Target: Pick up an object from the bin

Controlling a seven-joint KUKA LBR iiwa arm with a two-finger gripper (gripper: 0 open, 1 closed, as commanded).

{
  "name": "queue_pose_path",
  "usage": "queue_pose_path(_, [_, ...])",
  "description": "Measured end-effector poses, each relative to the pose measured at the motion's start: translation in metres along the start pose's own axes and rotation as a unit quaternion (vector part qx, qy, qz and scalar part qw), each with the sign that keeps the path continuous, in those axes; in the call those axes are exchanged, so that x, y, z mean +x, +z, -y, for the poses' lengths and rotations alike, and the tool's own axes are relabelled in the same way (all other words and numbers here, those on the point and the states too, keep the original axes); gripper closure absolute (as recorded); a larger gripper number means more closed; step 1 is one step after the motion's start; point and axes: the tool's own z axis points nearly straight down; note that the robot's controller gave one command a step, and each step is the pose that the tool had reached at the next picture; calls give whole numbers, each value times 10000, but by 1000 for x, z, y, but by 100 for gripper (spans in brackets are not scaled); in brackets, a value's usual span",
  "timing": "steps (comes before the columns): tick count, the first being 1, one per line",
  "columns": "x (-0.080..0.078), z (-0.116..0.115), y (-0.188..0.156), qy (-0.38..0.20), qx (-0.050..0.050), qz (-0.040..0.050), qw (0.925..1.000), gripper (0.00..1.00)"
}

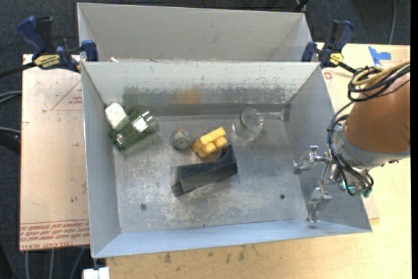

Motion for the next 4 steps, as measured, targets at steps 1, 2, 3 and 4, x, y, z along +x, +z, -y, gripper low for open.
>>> queue_pose_path(1, [-2, 0, -3, -13, 8, 35, 10000, 0])
queue_pose_path(2, [-53, -32, -27, 81, 10, 30, 10000, 0])
queue_pose_path(3, [-70, -53, 7, -31, 11, 94, 10000, 0])
queue_pose_path(4, [-68, -74, 30, -180, -3, -33, 9998, 0])
